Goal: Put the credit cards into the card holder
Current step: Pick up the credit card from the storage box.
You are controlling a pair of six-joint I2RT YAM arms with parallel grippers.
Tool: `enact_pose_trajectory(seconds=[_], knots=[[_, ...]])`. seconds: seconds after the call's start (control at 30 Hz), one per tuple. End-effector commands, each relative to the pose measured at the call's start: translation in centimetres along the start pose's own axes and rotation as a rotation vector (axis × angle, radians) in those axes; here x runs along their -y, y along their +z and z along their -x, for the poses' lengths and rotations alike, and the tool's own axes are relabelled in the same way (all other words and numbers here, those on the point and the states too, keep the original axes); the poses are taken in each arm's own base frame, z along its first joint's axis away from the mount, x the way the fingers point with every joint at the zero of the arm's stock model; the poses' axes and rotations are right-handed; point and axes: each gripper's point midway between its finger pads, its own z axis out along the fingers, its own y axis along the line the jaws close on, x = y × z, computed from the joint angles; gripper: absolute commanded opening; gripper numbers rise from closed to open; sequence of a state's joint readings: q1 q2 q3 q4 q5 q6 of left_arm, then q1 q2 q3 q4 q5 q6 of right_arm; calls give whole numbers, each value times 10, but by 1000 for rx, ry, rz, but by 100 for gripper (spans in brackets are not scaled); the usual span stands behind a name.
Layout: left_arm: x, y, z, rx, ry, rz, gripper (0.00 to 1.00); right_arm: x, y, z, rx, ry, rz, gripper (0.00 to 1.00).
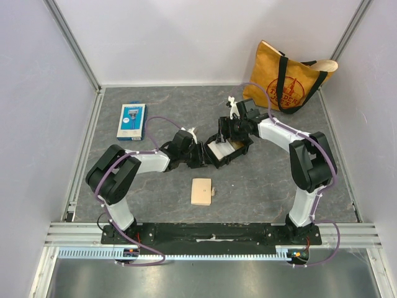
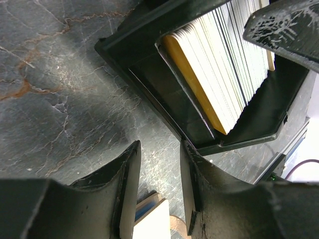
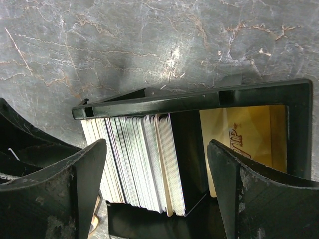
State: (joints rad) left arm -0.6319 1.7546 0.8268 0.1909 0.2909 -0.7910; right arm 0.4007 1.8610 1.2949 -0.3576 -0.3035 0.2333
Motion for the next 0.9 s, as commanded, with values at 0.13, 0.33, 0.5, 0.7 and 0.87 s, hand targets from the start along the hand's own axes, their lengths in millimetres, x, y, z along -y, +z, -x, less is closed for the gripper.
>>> enact_pose_trajectory(seconds=[0.13, 0.33, 0.5, 0.7, 0.87], knots=[[22, 4, 22, 42, -6, -72, 42, -7, 5, 4, -4, -18, 62, 89], [23, 3, 24, 47, -6, -78, 41, -16, 1, 2, -13, -18, 104, 88], [24, 2, 24, 48, -5, -79, 41, -19, -5, 6, 0, -18, 115, 86], [22, 2, 24, 45, -9, -78, 41, -20, -10, 6, 0, -17, 121, 84], [22, 2, 23, 42, -7, -81, 40, -17, -13, 7, 7, -16, 109, 80]])
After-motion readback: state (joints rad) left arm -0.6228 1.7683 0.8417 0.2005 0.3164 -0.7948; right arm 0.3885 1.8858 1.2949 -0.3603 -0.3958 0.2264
